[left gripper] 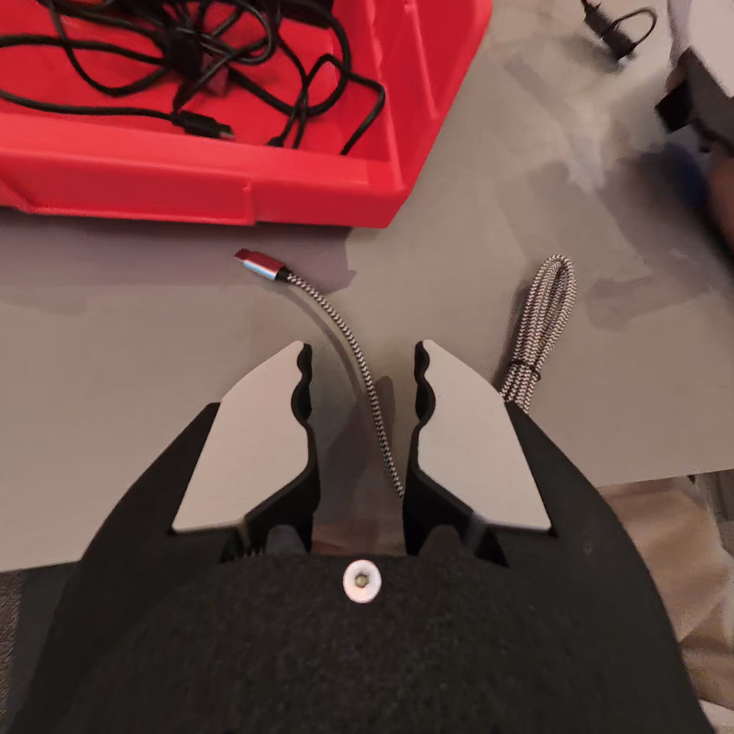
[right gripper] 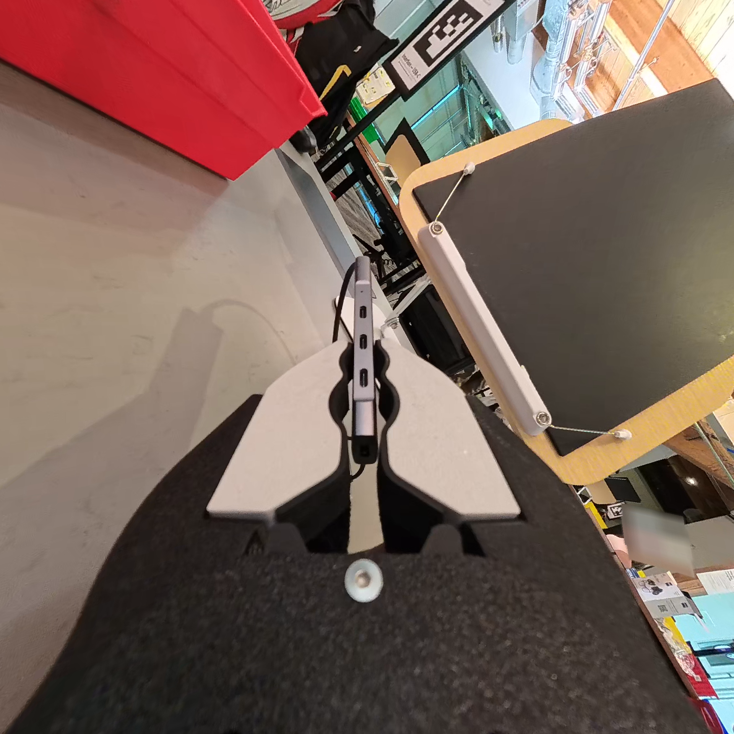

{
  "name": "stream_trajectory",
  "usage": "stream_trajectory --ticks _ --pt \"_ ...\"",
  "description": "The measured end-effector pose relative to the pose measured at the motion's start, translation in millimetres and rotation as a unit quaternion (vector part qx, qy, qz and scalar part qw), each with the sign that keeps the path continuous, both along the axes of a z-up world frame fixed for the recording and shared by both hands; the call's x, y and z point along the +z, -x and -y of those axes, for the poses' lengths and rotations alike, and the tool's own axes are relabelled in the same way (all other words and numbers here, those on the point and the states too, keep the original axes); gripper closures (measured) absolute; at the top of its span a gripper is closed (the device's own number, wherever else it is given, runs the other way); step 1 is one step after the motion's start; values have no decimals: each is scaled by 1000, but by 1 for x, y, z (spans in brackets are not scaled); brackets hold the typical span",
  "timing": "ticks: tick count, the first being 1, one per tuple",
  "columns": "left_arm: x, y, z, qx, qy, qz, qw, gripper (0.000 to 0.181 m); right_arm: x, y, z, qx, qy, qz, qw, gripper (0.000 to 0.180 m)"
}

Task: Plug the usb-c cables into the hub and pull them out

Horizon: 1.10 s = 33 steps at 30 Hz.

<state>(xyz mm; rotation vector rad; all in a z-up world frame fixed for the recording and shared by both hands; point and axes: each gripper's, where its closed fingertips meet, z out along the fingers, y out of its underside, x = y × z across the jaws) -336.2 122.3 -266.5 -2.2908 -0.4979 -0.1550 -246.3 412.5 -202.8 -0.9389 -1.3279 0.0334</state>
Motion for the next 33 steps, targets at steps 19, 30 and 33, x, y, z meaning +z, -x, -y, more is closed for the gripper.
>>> stream_trajectory --ticks 19,30,33 --pt "24 -47 -19 -239 -22 -142 960 179 0 2 5 17 -2 0 1000 171" --pt "110 -65 -161 -389 -29 -249 886 179 8 3 16 54 -23 -17 998 171" --pt "90 -65 -177 -404 7 -225 886 179 6 2 13 46 -36 -8 998 171"
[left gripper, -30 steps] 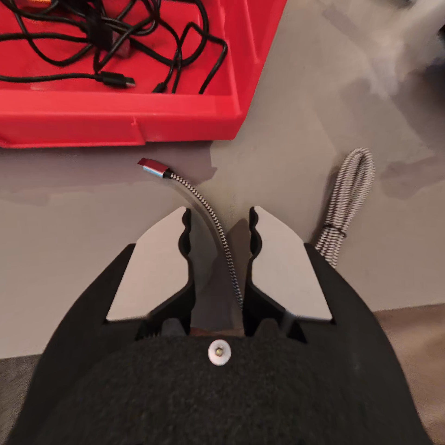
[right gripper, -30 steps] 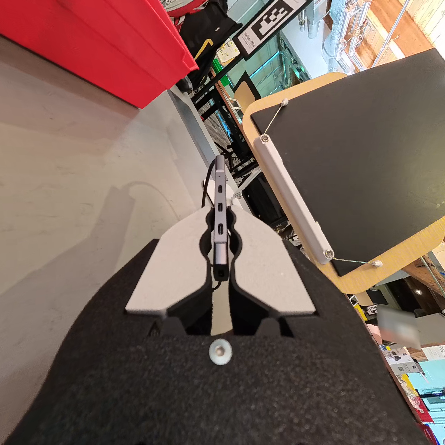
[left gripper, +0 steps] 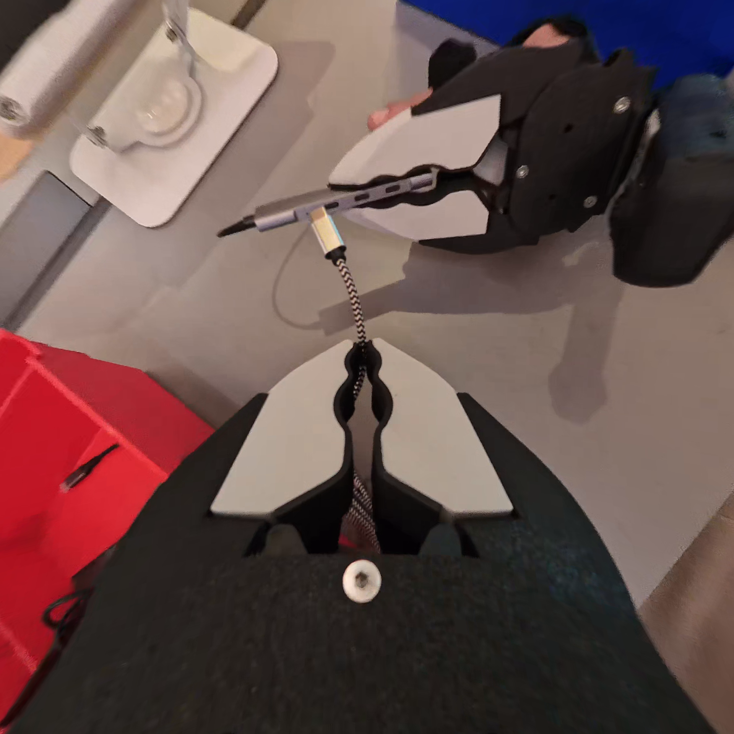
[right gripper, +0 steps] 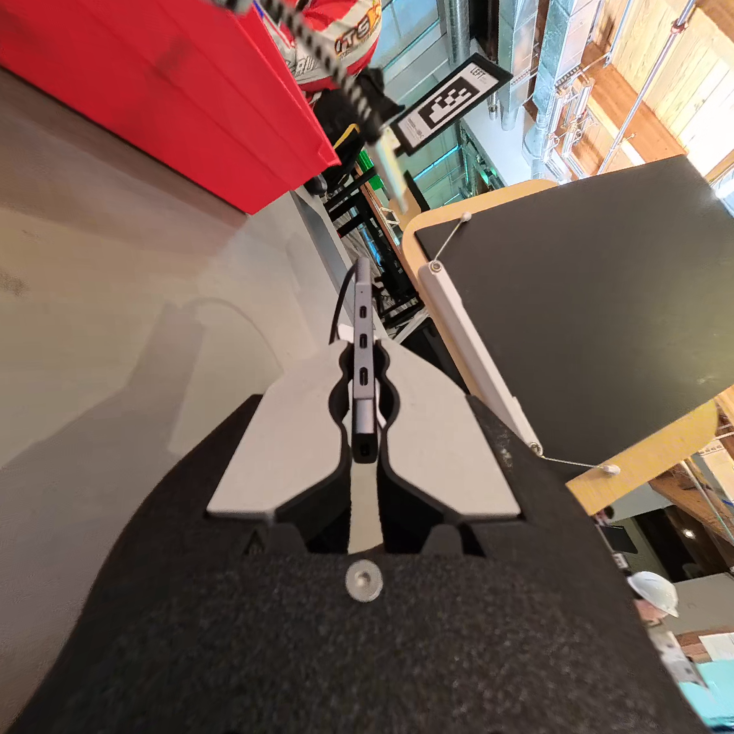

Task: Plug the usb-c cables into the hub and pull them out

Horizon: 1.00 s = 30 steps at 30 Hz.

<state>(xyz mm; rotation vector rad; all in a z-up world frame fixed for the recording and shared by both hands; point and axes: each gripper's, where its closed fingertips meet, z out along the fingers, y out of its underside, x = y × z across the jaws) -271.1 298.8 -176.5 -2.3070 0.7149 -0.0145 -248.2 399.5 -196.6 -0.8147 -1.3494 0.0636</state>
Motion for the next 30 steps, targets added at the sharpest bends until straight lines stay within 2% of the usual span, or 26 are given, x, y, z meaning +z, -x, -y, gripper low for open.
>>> stream_trajectory --ticks 4,9,19,30 --pt "-17 -6 -6 -8 17 17 1000 179 -3 2 1 -7 -36 22 999 171" --pt "-25 -4 -6 -15 28 -33 999 179 -6 5 7 -5 -74 44 996 171" --pt "-38 7 -3 -10 44 -61 997 179 -7 8 14 3 -80 50 996 171" --pt "-39 7 0 -12 46 -49 998 179 -10 12 21 10 -84 58 995 171"
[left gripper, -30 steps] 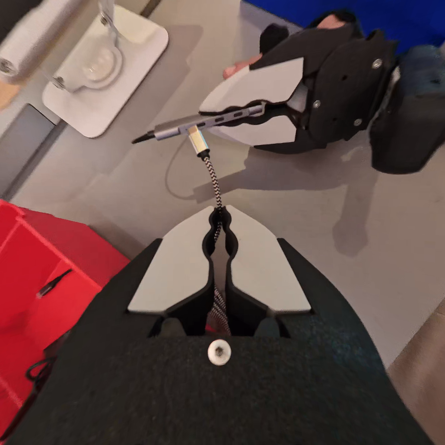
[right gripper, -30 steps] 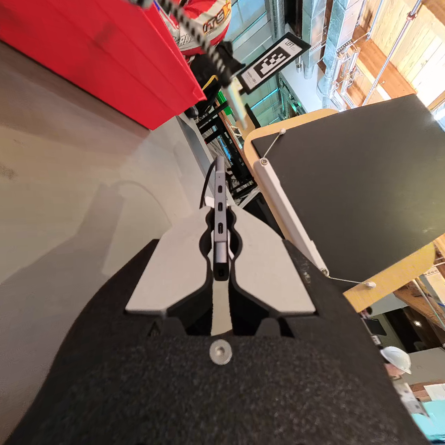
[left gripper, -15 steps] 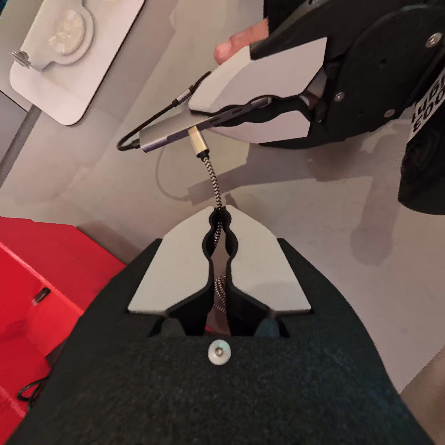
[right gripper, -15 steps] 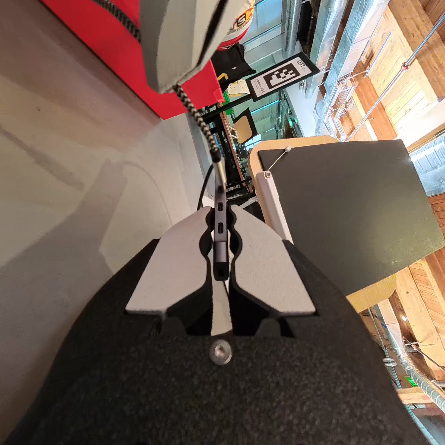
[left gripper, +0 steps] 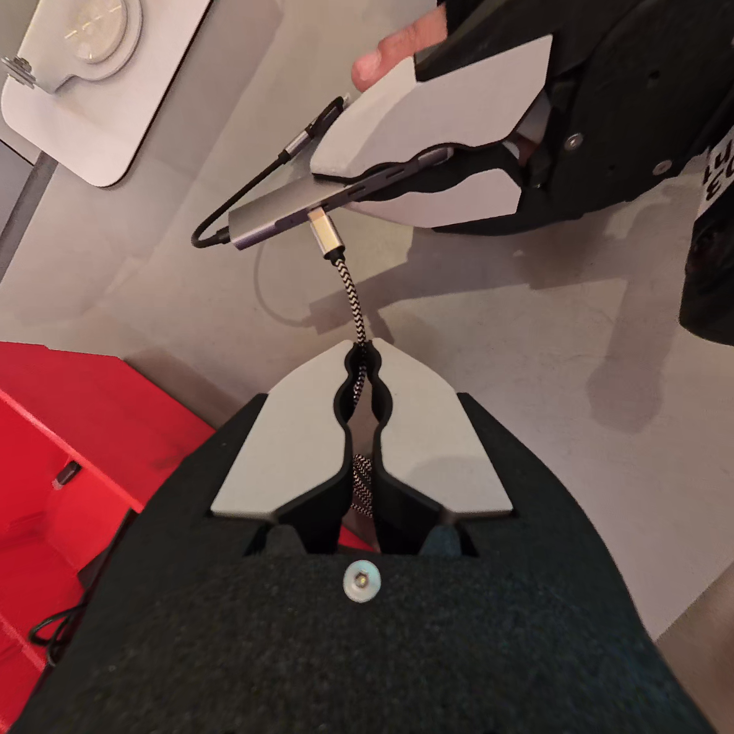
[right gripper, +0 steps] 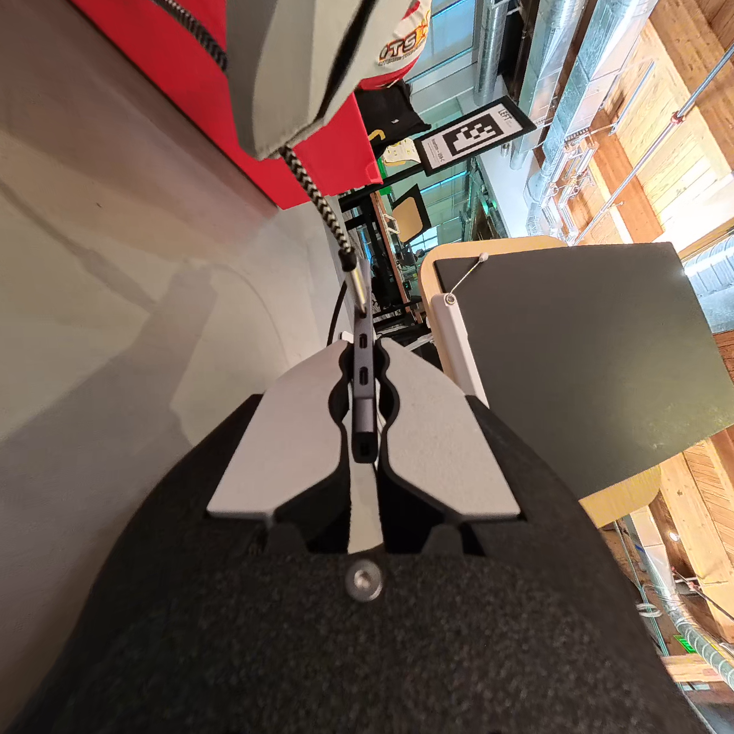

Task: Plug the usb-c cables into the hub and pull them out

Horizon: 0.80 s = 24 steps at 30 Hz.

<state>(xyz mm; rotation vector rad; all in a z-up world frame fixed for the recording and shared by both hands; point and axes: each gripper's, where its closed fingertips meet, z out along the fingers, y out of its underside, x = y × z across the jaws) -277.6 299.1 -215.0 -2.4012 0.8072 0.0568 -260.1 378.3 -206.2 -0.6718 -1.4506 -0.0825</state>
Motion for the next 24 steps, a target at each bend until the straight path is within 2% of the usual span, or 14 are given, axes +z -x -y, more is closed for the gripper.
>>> stream_trajectory --ticks 14,20,24 --pt "1 -1 -2 5 -2 2 1000 179 0 0 1 2 1 2 1000 171" --pt "8 2 -11 37 -32 23 999 178 5 -1 2 5 2 -12 1000 171" --pt "9 1 -16 43 -50 6 998 178 8 -1 9 23 -2 -18 1000 171"
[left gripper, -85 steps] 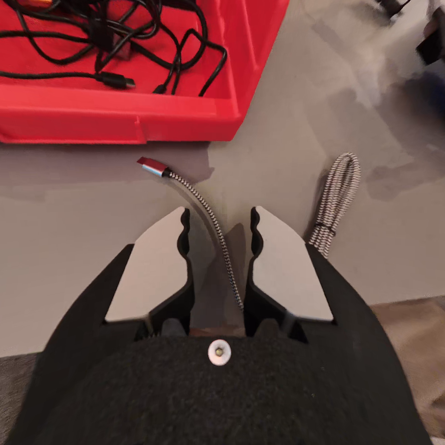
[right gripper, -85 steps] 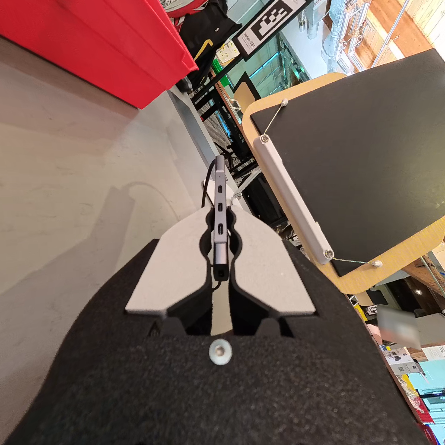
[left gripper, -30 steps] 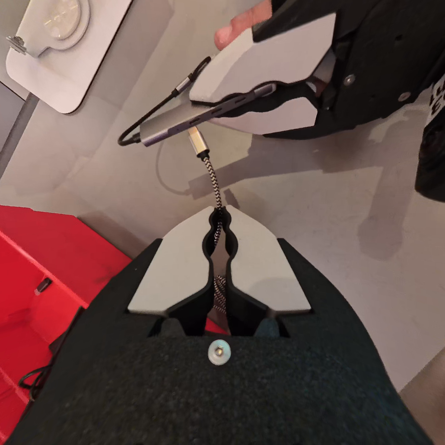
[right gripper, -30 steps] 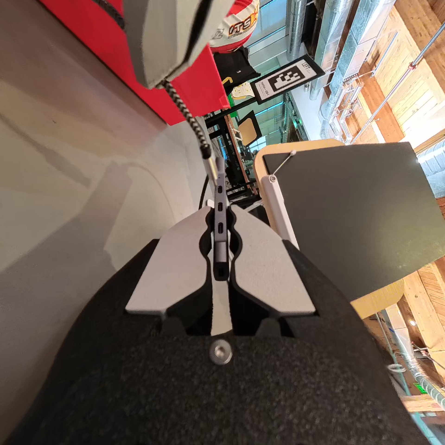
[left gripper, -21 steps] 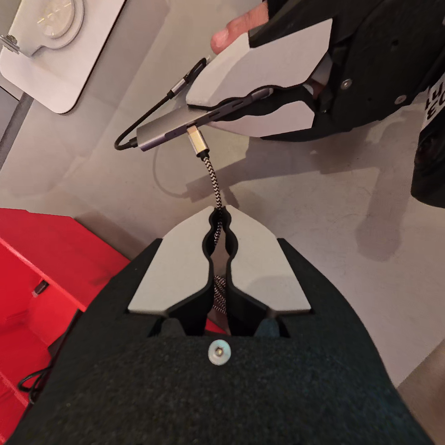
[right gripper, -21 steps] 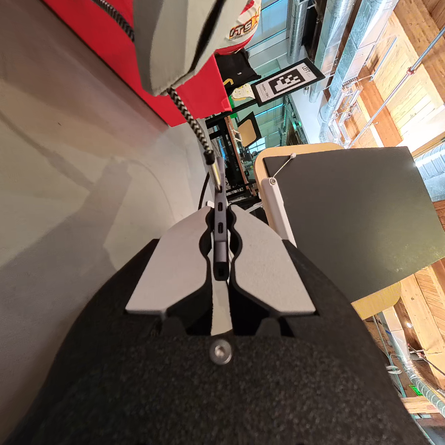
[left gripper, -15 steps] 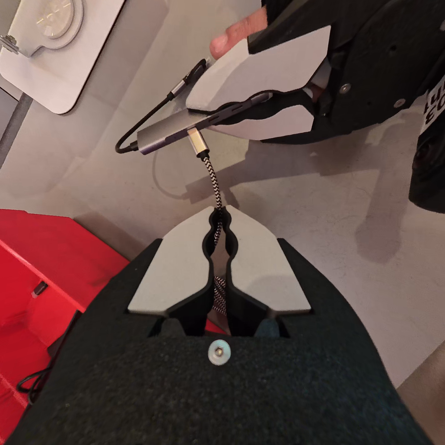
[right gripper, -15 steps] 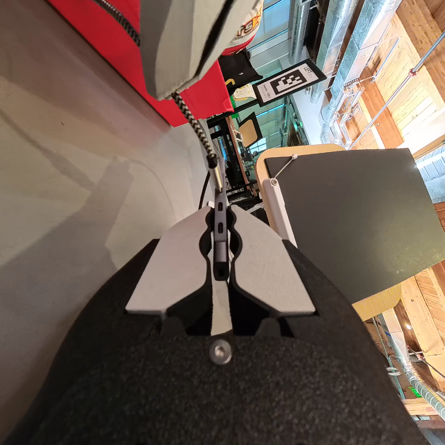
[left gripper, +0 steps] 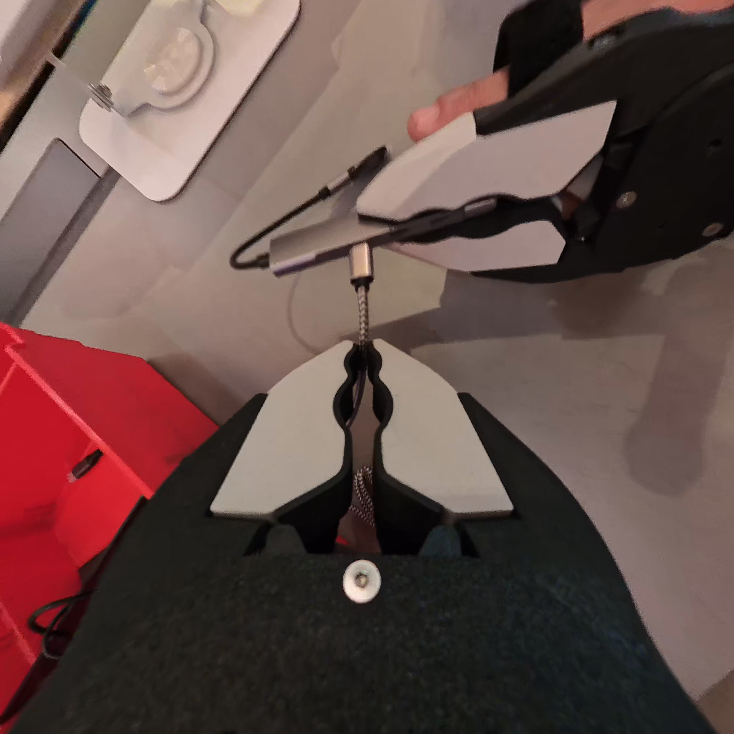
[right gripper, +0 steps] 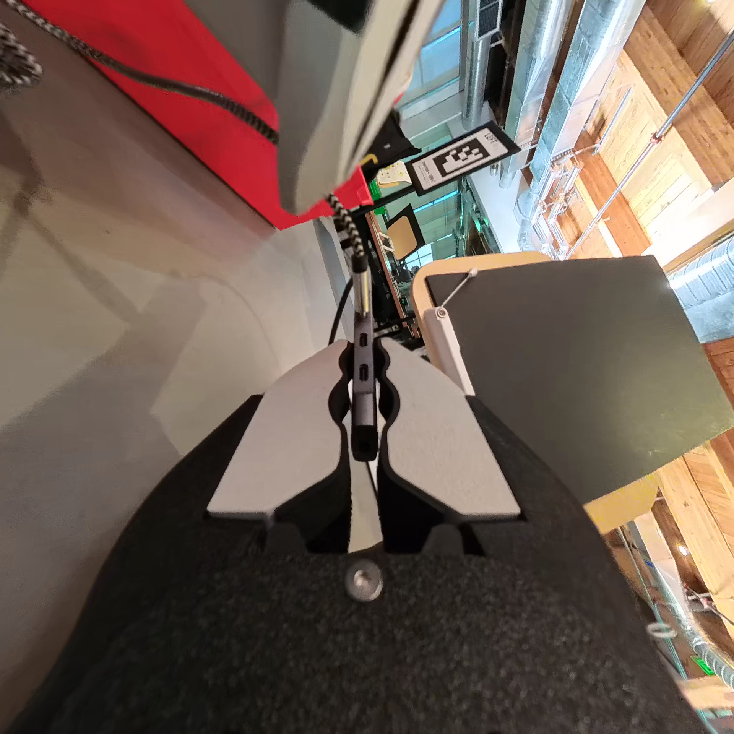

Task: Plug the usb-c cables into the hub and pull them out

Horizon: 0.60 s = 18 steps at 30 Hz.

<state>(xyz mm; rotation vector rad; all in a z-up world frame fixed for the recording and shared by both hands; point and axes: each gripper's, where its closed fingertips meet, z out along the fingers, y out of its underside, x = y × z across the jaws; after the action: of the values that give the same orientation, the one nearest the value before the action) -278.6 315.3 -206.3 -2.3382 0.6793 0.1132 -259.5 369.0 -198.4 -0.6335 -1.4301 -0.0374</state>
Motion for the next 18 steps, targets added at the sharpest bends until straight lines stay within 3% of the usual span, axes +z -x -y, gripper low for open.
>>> stream_trajectory --ticks 10,18 --pt "11 -15 -6 -4 -41 27 999 178 18 -4 19 23 -58 -22 998 171" --pt "18 -16 1 -29 -35 36 998 179 22 -3 27 47 -24 -29 998 171"
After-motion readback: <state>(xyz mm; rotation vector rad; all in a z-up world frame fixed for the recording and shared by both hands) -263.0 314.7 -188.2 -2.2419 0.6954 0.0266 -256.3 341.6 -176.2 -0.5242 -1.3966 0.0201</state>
